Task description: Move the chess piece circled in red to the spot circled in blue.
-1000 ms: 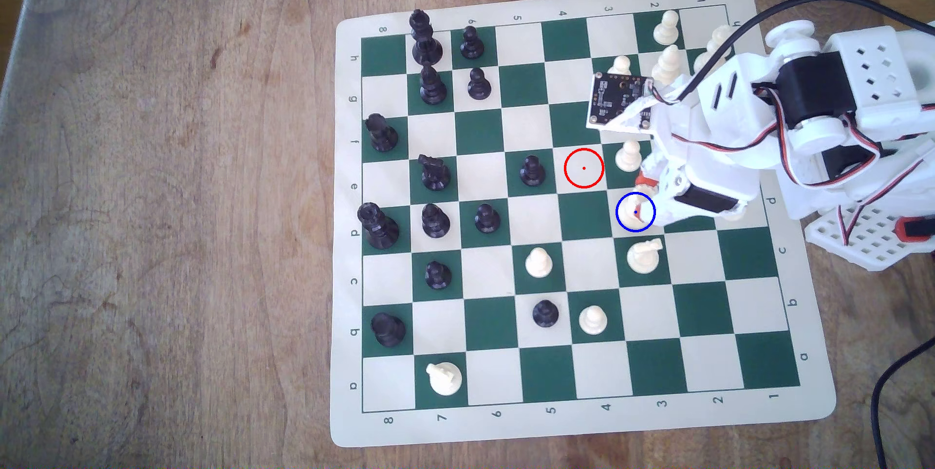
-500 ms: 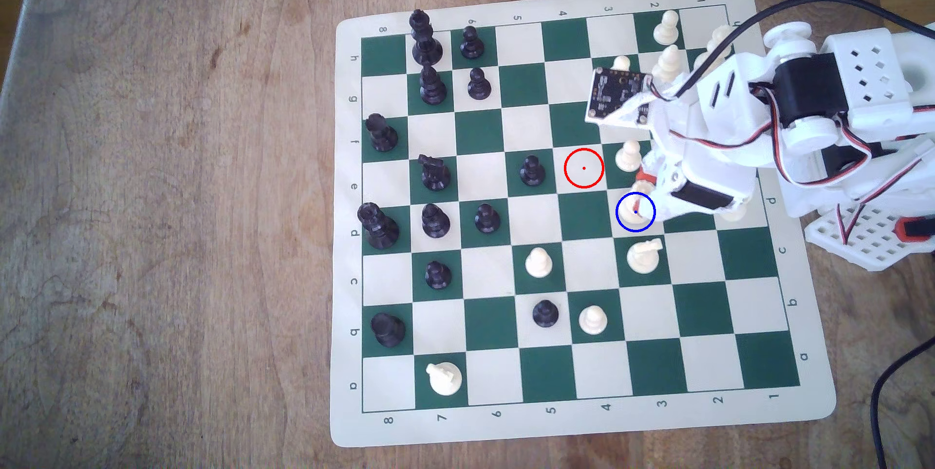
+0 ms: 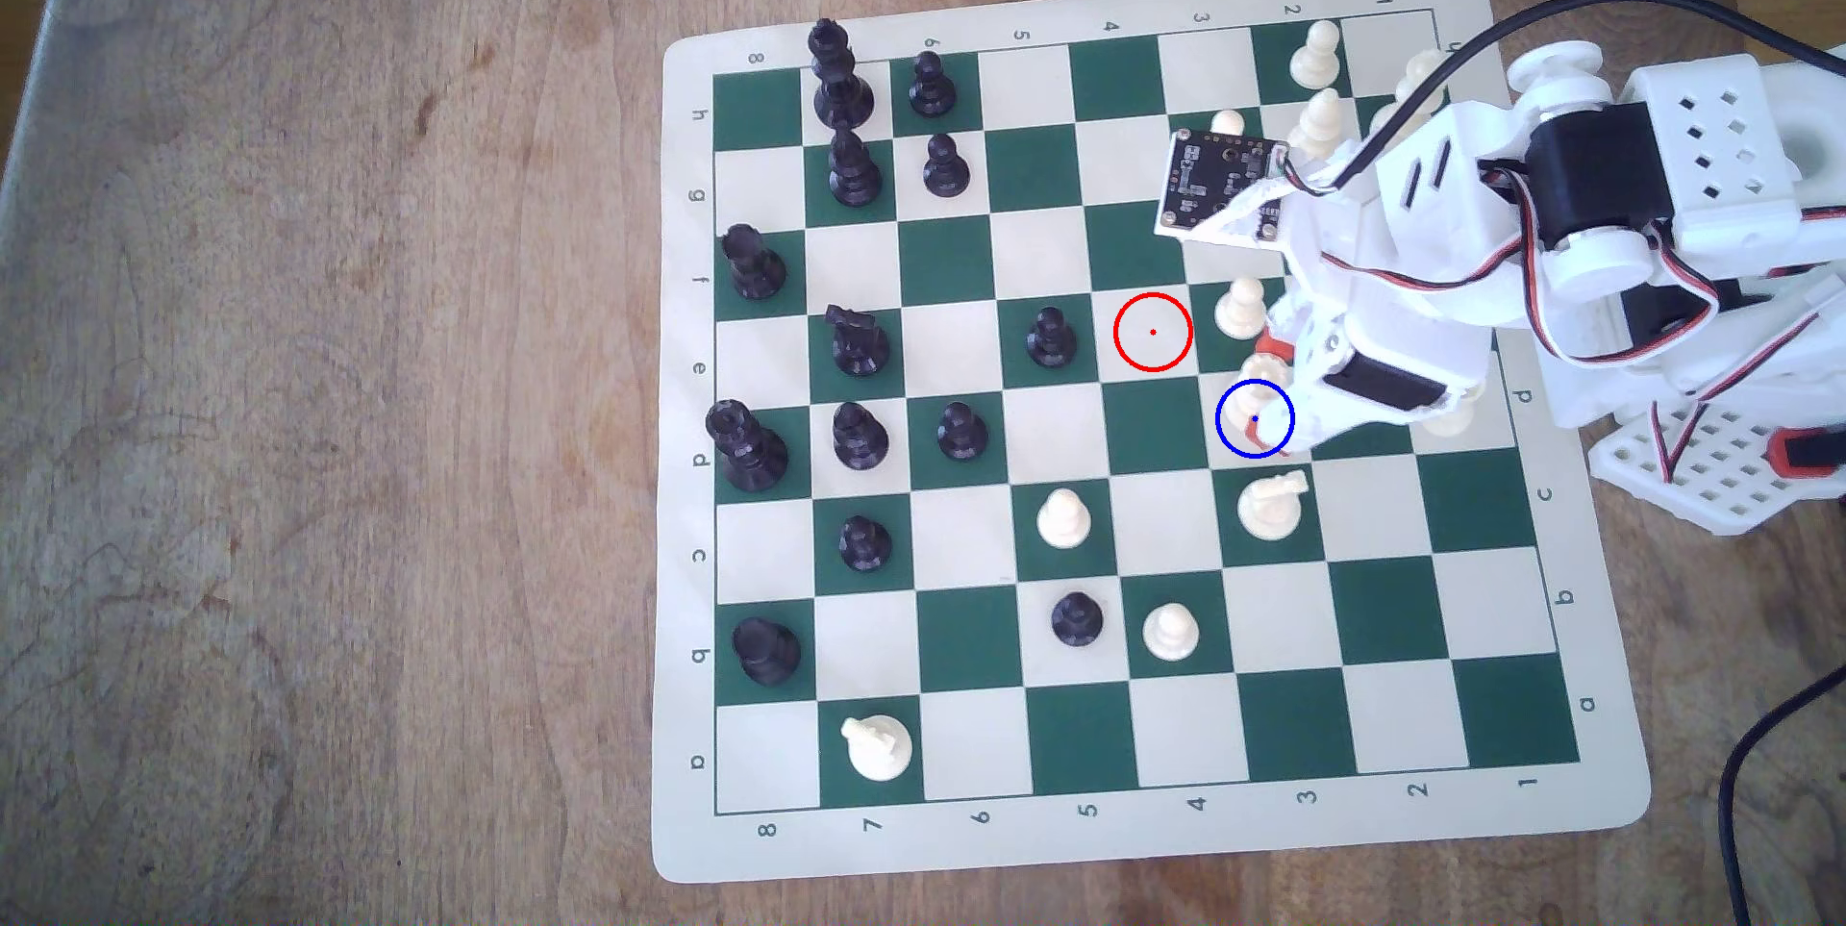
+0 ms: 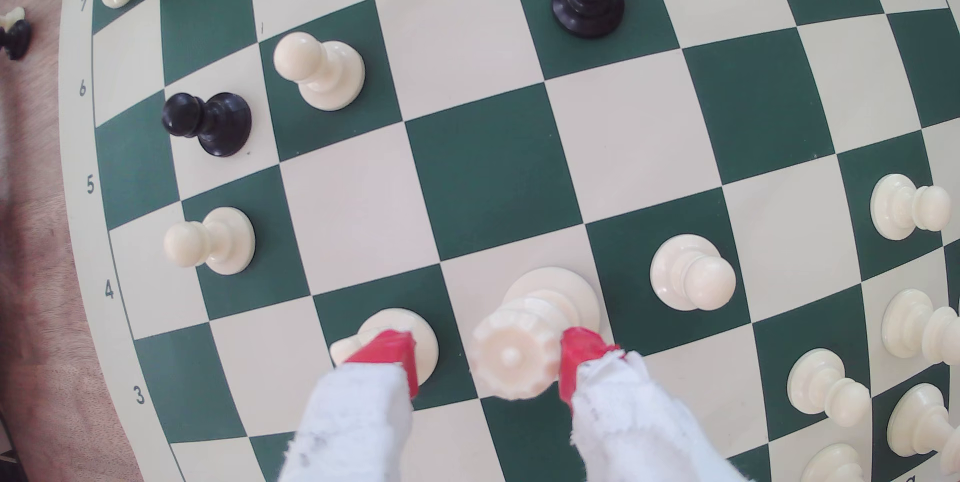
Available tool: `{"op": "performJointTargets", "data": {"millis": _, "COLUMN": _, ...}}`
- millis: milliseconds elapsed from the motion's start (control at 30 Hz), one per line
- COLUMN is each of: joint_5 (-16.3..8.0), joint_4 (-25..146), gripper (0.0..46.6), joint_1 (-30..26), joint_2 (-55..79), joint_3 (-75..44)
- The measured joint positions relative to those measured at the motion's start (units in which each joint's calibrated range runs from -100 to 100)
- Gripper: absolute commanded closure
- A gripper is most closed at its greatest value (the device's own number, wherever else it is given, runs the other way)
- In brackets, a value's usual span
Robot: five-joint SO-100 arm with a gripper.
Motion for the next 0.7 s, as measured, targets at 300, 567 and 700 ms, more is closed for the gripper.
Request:
{"op": "performJointTargets", "data": {"millis": 300, "joint_5": 0.15, "joint_4": 0.0, "gripper": 29.1, "joint_1": 1.7, "joint_2": 0.0, "joint_3": 0.0}}
{"op": "performJointTargets", "data": {"millis": 567, "joint_5": 1.07, "joint_4": 2.23, "gripper": 28.2, "joint_1": 3.17, "joint_2": 0.0, "joint_3": 0.0}}
{"op": "performJointTargets", "data": {"millis": 700, "joint_5": 1.17, "joint_4": 3.75, "gripper": 27.3, "joint_1": 3.17, "joint_2": -0.08, "joint_3": 0.0}}
